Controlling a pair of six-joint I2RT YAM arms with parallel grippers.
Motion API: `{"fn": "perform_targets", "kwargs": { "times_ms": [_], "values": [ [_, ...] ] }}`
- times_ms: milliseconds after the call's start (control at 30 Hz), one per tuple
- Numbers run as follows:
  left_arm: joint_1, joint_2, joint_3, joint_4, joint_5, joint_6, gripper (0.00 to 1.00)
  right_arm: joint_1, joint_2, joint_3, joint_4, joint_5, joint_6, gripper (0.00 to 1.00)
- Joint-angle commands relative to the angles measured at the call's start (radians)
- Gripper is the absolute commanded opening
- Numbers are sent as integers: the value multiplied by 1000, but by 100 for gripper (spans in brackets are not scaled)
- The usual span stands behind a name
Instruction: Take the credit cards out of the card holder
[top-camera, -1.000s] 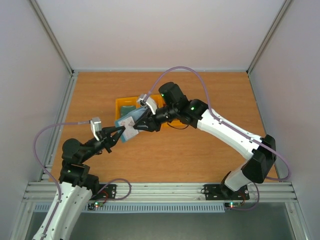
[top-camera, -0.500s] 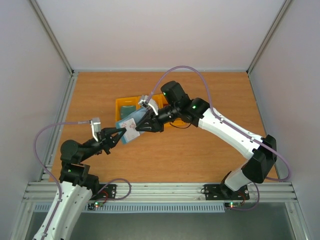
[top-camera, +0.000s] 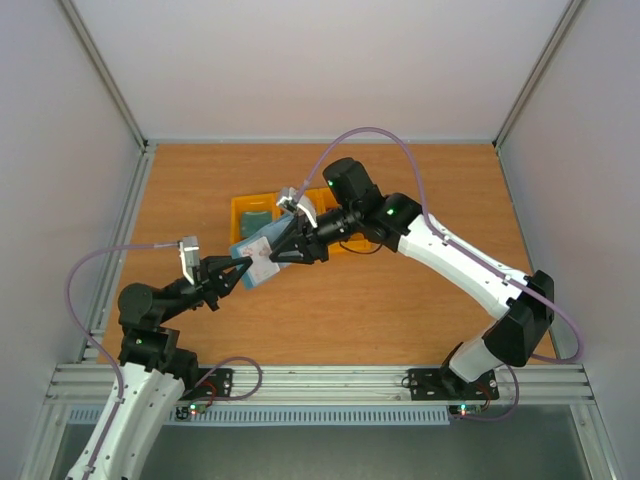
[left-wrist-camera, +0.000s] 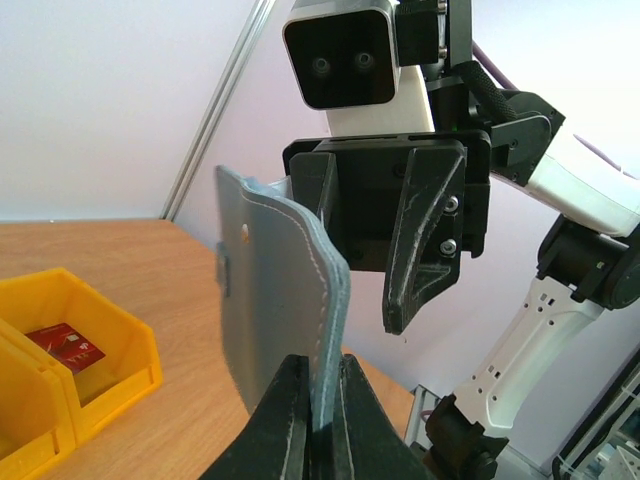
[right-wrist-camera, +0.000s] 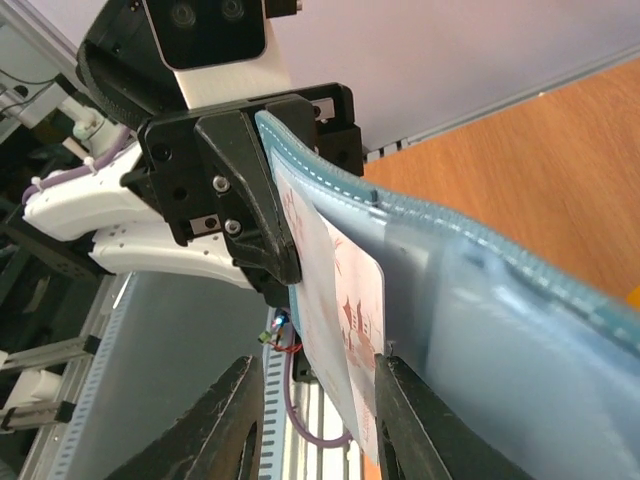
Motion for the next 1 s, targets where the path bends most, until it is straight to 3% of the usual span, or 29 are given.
{"fn": "perform_targets", "kwargs": {
  "times_ms": [0, 167, 333, 533, 767, 967],
  "values": [
    [-6, -10, -1, 93, 75, -11, 0, -1, 3, 37, 62, -34, -12, 34],
    [-6, -18, -5, 84, 41, -17, 0, -31, -23, 27, 80, -22, 20, 33],
    [-6, -20, -9, 72, 15, -15, 0, 14, 0, 16, 62, -8, 10, 30],
    [-6, -20, -9, 61, -7, -16, 0, 34, -23, -16, 48, -72, -13, 18],
    [-6, -10, -11, 60, -20, -22, 0, 26, -58, -61, 6, -125, -37, 17],
    [-6, -13, -15, 64, -4, -19, 0, 21, -57, -61, 23, -106, -25, 1]
  ]
}}
